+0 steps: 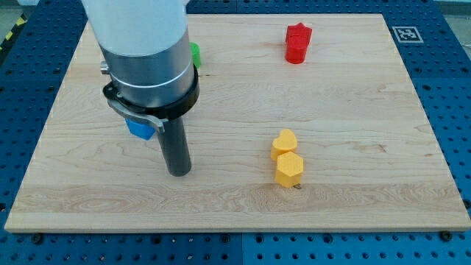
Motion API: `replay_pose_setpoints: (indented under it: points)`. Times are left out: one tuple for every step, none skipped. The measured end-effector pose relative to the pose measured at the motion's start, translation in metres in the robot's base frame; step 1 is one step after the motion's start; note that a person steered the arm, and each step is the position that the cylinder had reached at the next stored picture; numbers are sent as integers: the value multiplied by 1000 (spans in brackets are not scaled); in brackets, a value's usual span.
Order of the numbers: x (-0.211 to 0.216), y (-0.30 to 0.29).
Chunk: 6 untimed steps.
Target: Point at left side of the blue cube
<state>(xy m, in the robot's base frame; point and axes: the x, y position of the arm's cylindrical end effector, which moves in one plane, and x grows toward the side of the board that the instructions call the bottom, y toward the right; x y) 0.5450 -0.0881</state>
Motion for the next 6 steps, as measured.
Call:
replay_pose_setpoints:
  points:
    - [-8, -35]
    - [-26, -93]
    - [-57, -135]
    - [-79, -135]
    - [-78, -95]
    - [-75, -59]
